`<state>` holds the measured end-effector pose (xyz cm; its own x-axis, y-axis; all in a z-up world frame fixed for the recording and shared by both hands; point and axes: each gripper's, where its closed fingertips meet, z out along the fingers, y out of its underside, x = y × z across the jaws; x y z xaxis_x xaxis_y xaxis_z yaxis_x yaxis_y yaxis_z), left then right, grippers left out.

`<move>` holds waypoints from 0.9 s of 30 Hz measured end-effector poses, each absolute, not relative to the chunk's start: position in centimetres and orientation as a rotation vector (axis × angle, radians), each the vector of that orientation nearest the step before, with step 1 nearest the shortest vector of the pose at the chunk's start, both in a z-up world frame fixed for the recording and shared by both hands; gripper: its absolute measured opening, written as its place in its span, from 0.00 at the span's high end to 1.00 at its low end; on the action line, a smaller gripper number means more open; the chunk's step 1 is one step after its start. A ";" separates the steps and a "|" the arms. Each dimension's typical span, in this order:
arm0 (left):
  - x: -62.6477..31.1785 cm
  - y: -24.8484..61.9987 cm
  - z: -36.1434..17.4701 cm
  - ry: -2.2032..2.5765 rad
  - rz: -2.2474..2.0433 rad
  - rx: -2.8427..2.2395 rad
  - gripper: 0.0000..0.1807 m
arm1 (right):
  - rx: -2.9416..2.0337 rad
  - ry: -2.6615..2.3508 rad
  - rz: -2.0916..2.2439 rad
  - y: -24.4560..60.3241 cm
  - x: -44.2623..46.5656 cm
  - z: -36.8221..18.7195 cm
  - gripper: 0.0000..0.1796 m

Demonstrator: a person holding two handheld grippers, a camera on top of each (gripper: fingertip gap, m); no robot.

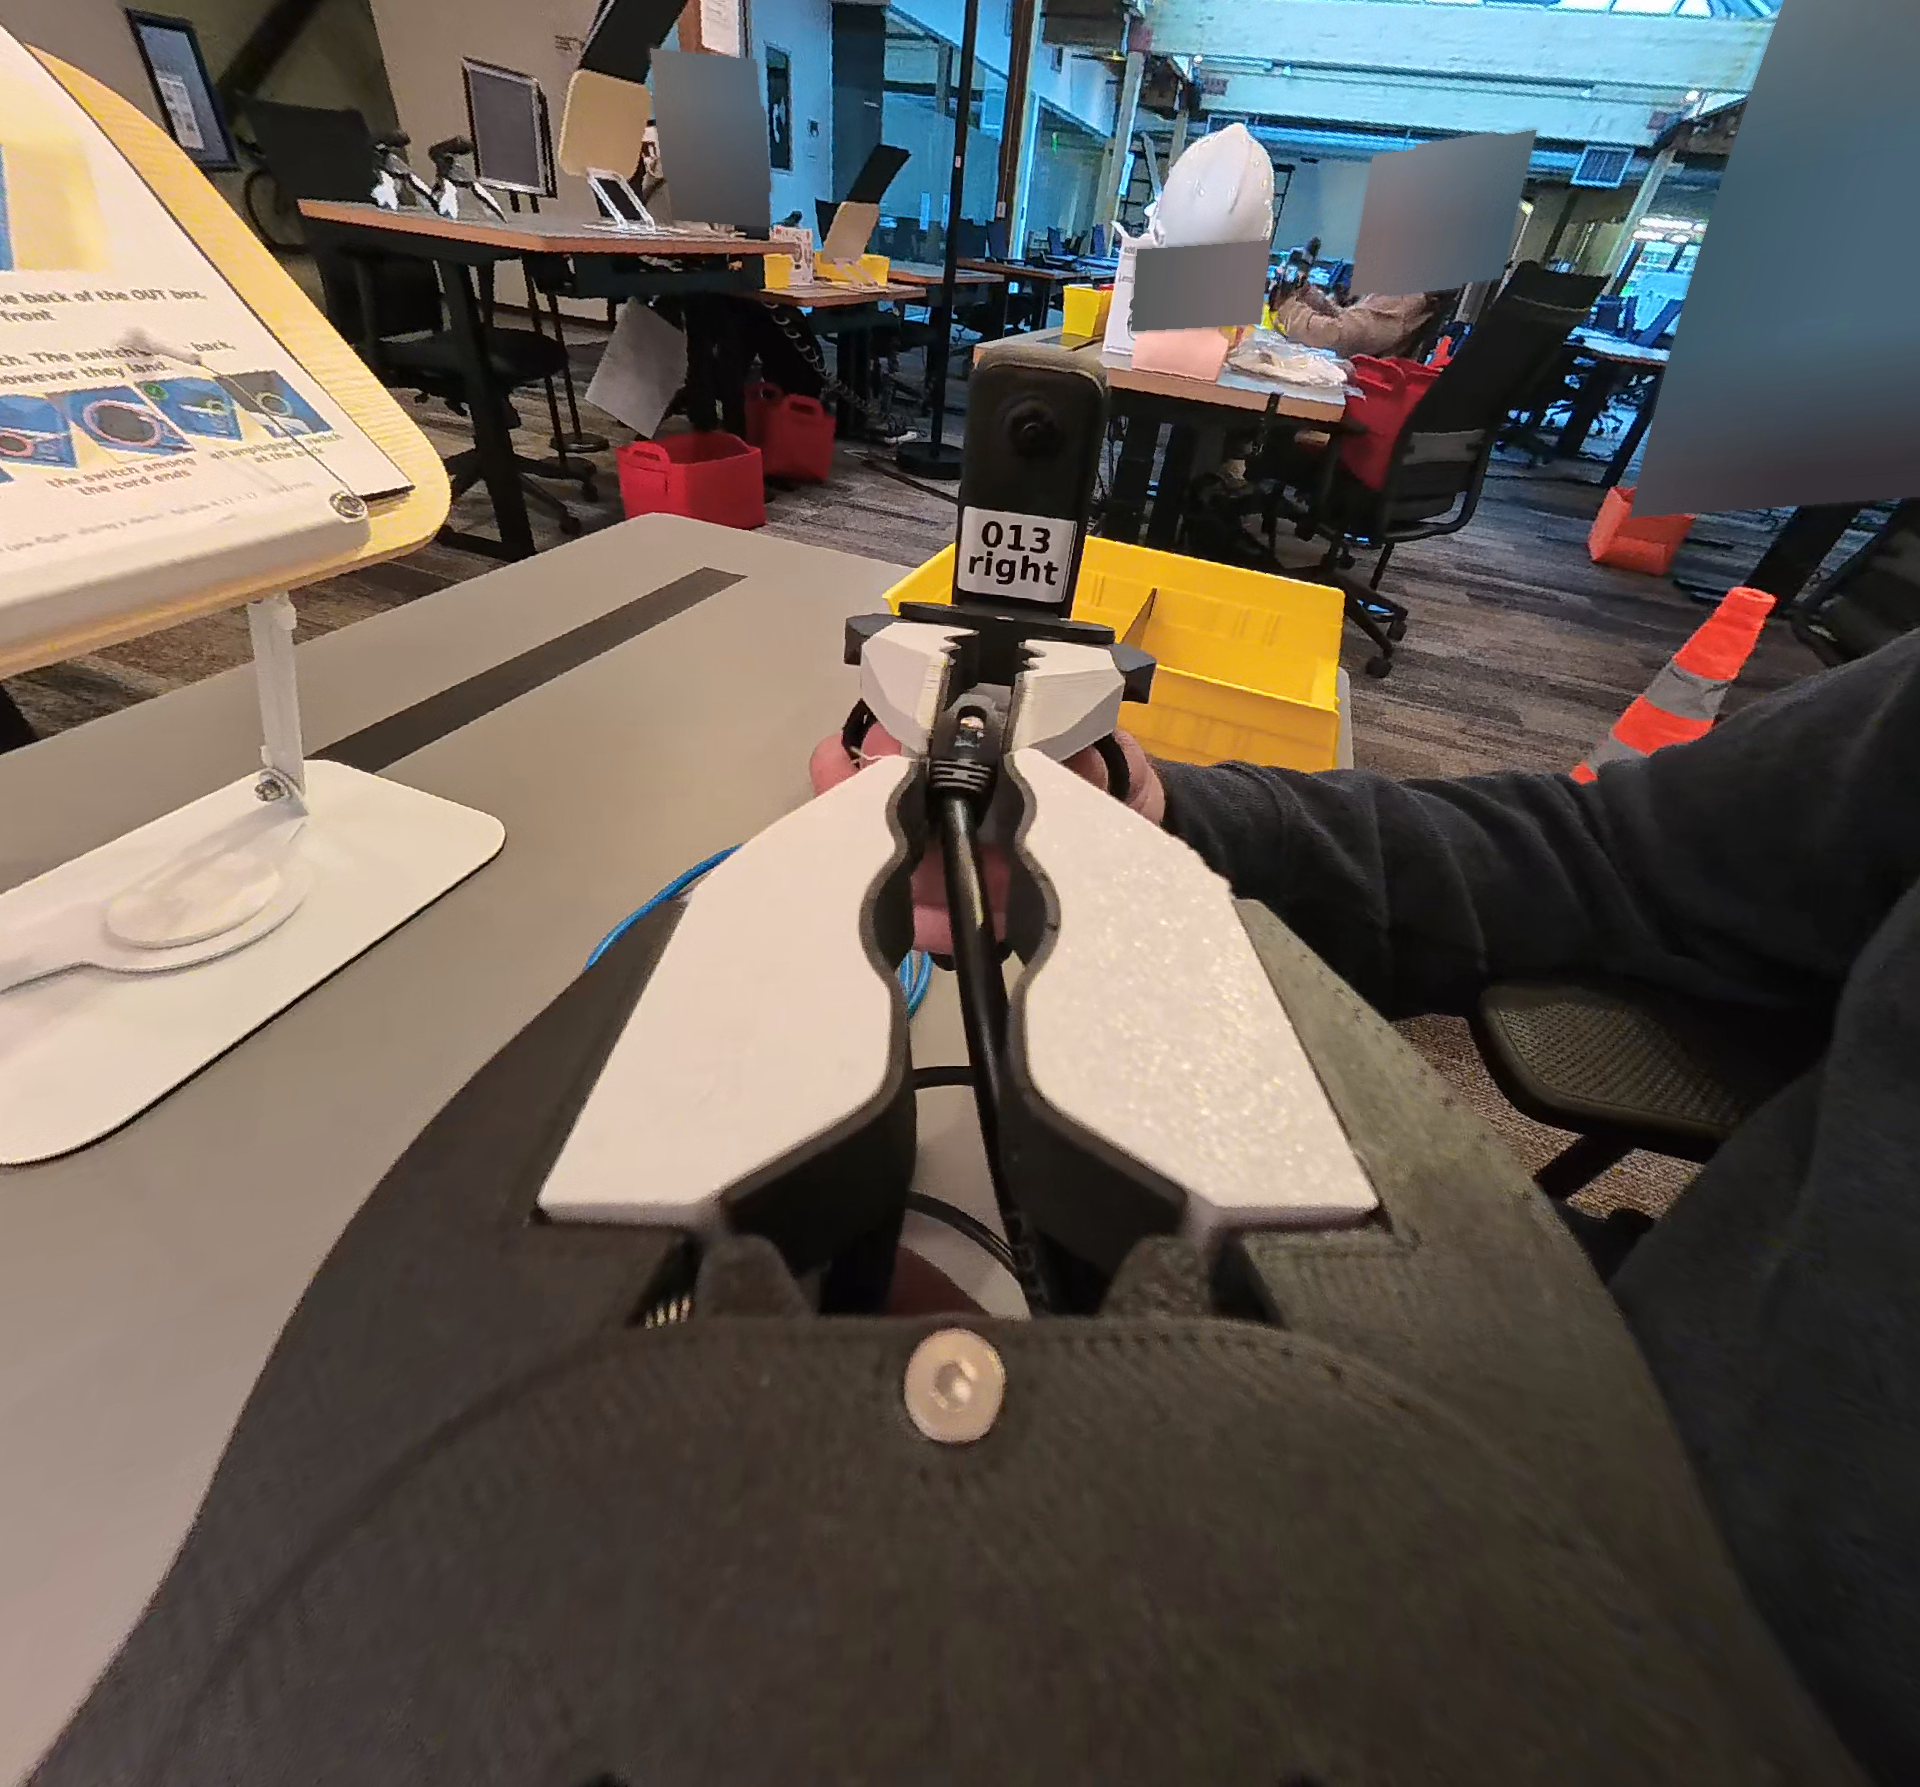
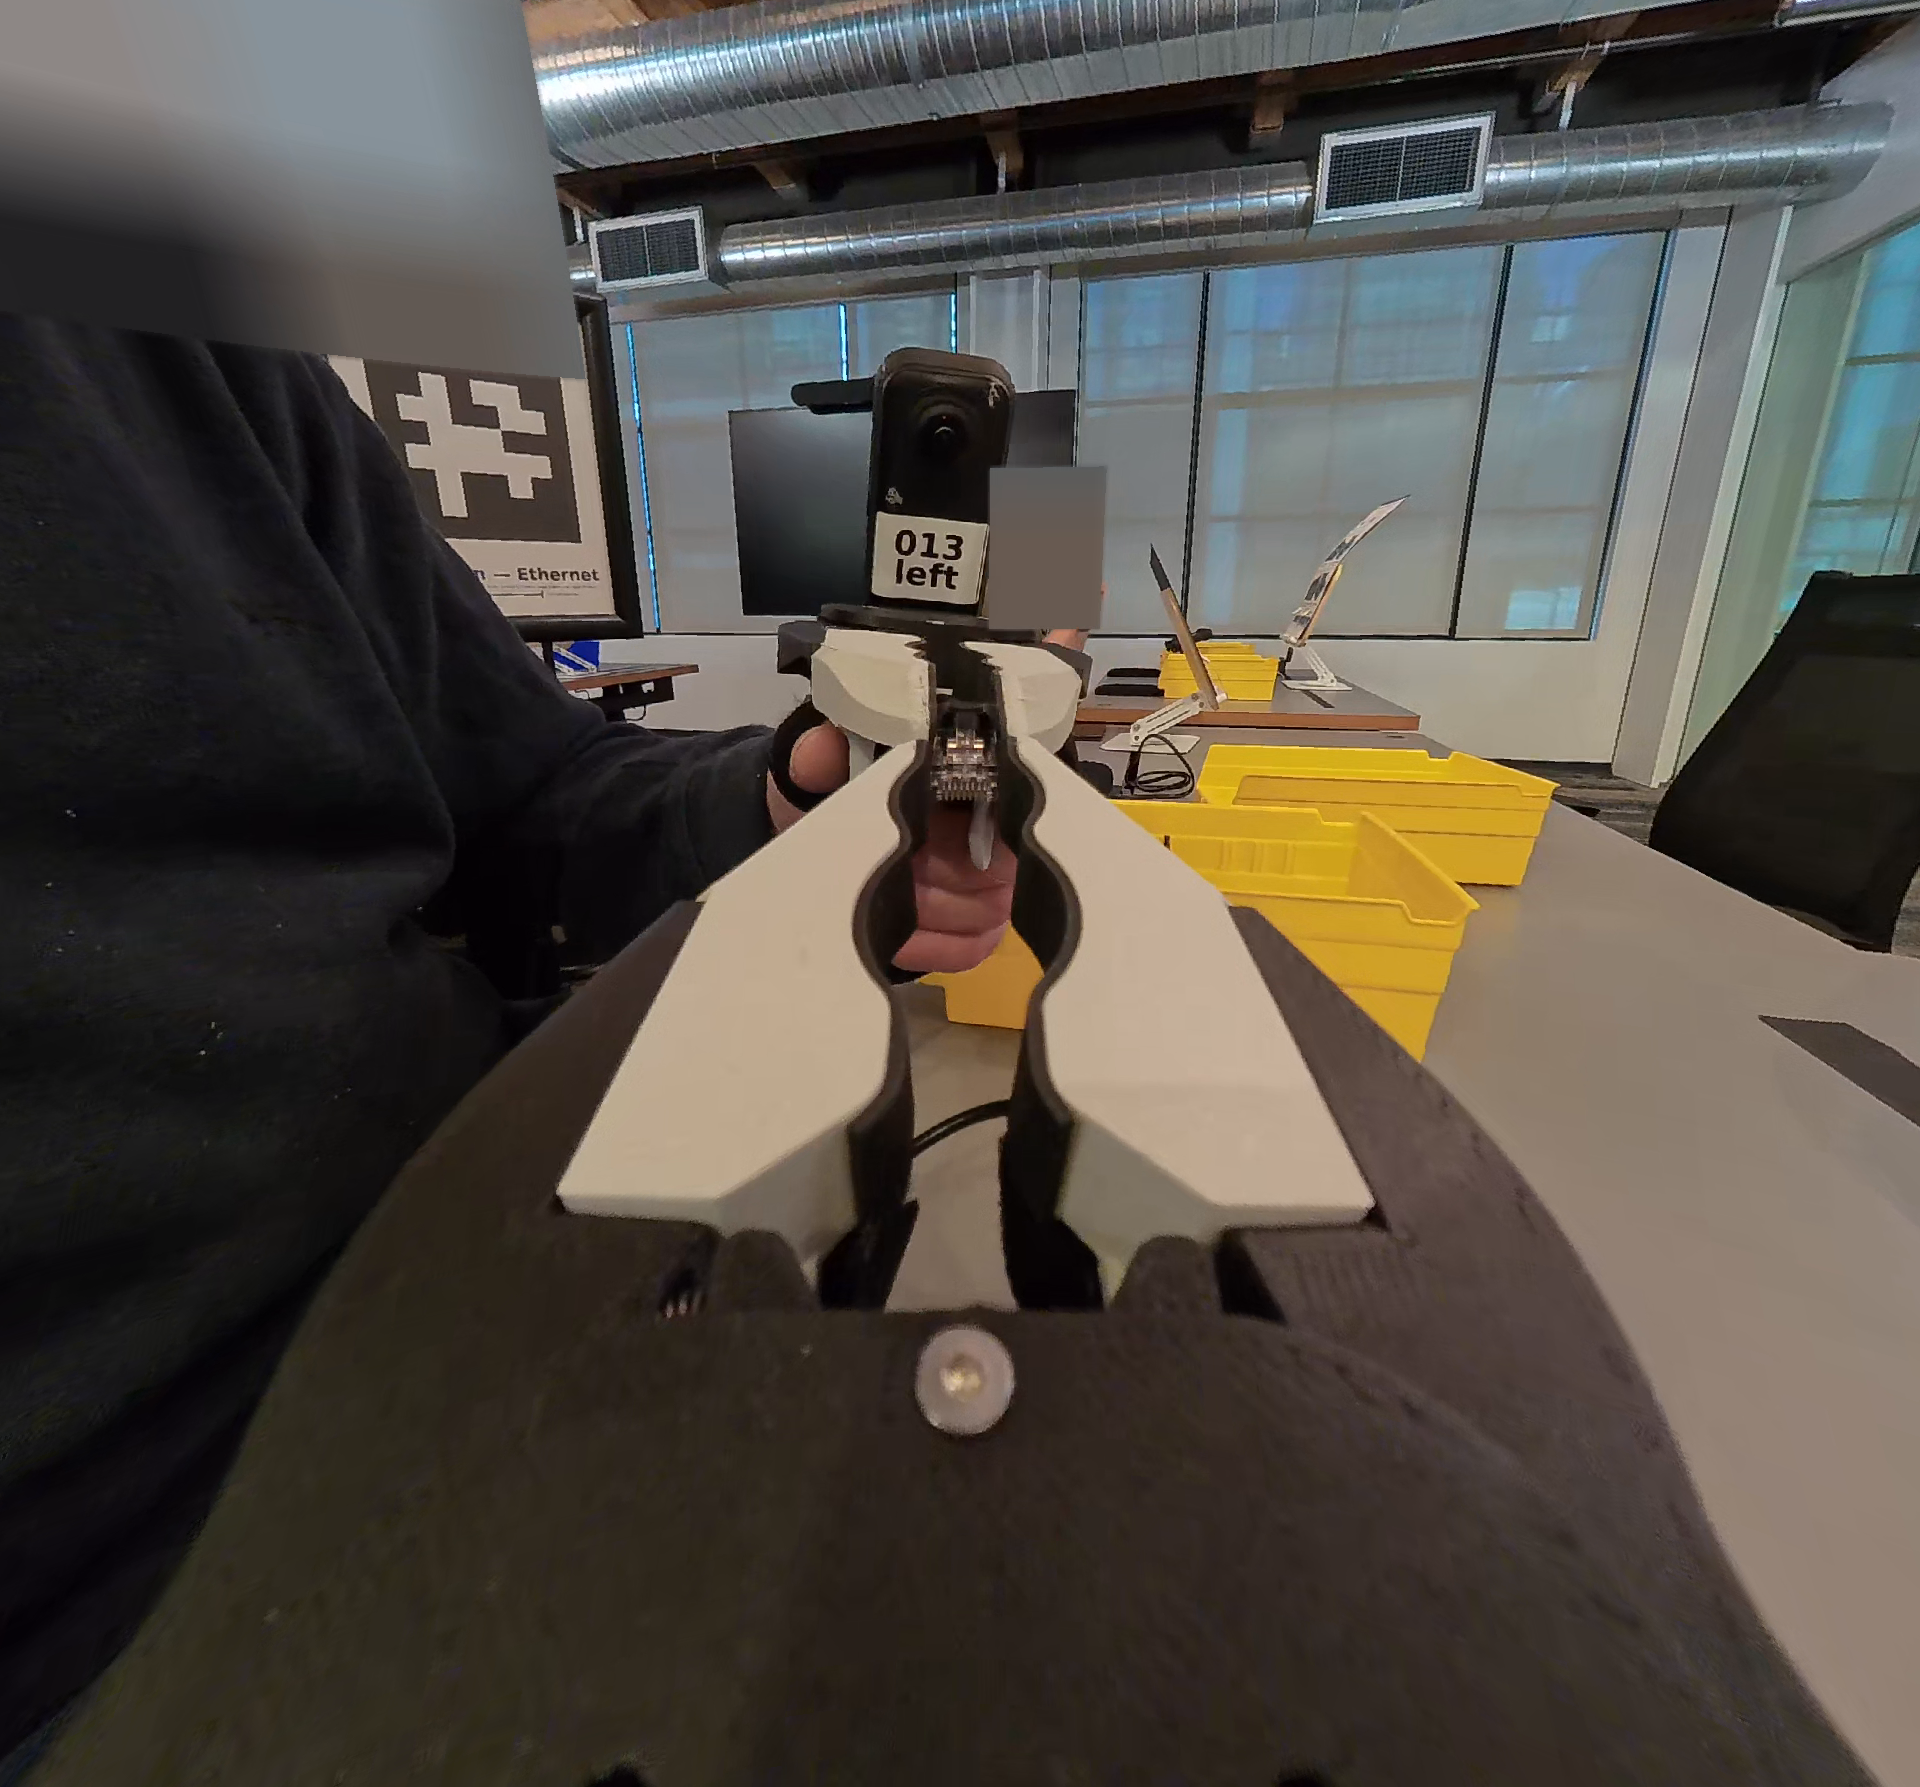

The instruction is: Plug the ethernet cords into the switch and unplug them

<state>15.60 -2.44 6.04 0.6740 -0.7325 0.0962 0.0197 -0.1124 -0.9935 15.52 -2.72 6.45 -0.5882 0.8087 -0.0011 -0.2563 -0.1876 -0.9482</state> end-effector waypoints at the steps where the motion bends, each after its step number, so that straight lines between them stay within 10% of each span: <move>1: 15.6 -2.5 6.0 0.609 -0.707 -1.567 0.93 | -0.680 -1.341 1.857 -2.7 15.5 6.4 0.94; 15: 12.7 -2.0 6.0 0.475 -0.690 -1.549 0.94 | -0.892 -1.426 1.621 -0.2 15.7 4.7 0.86; 27: 9.8 -2.7 3.8 0.457 -0.599 -1.620 0.94 | -1.409 -1.896 0.830 2.4 18.2 -11.5 0.69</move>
